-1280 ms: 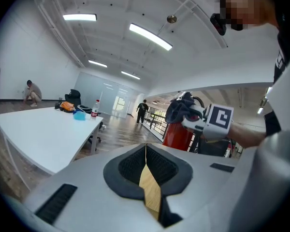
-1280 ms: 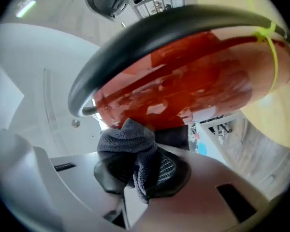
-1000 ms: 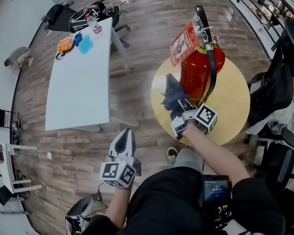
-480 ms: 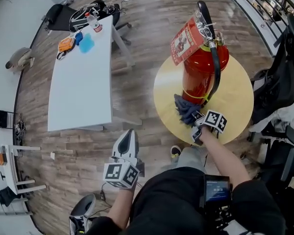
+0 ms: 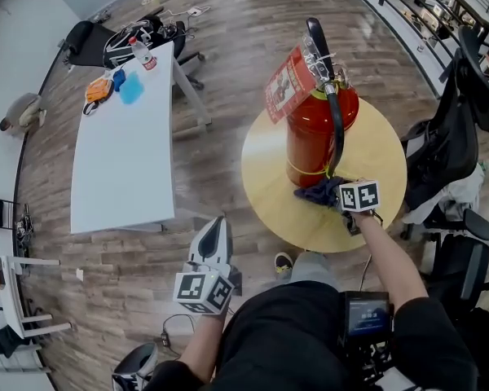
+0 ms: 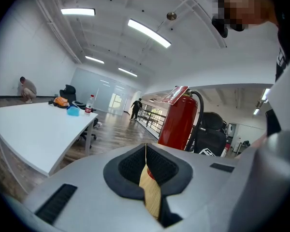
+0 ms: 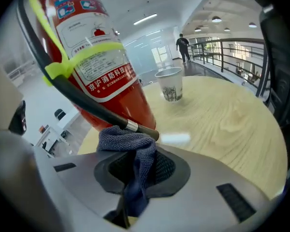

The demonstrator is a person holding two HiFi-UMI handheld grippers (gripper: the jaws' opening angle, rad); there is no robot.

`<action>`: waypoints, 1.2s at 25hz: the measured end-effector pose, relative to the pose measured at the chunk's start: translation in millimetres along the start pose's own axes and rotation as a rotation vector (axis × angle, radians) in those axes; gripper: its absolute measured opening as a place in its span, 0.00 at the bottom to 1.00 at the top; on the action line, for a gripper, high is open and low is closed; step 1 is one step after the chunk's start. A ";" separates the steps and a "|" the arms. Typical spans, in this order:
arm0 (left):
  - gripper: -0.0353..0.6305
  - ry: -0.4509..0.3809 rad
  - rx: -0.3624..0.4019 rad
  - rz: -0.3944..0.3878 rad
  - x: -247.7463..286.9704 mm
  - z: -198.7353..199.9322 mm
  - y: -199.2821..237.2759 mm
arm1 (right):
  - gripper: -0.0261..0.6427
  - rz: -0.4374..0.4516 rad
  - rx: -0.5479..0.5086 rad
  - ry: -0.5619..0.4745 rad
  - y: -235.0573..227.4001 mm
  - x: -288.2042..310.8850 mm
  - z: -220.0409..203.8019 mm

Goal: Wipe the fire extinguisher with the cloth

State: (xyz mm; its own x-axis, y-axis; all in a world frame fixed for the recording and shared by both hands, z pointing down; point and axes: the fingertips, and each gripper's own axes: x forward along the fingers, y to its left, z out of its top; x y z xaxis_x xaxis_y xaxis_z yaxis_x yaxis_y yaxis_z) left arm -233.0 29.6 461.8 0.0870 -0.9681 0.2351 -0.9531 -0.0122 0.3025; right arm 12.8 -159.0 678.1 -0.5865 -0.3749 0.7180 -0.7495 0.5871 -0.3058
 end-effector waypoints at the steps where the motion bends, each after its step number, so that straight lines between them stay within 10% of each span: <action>1: 0.09 -0.003 0.000 0.006 0.3 1.1 0.0 | 0.14 -0.003 -0.024 -0.003 -3.1 -2.4 -1.2; 8: 0.09 -0.006 -0.010 0.077 2.3 -1.5 1.6 | 0.14 -0.047 0.087 -0.060 -60.7 -26.3 -10.9; 17: 0.09 0.015 0.021 0.052 42.9 9.6 -49.2 | 0.13 0.209 -0.252 -0.204 -3.0 -43.0 82.9; 21: 0.09 0.013 0.031 0.024 61.2 12.5 -70.4 | 0.13 0.179 -0.607 -0.276 15.9 -87.3 129.0; 30: 0.09 -0.008 0.044 -0.019 86.4 16.9 -100.4 | 0.13 0.317 -0.716 -0.822 91.0 -257.3 276.0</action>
State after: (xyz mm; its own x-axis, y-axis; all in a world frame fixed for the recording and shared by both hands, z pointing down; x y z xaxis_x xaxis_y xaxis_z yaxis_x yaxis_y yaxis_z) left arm -134.7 -57.1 436.1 0.1026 -0.9696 0.2222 -0.9631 -0.0409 0.2662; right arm 10.8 -207.1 293.0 -0.9402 -0.3385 -0.0368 -0.3382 0.9158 0.2165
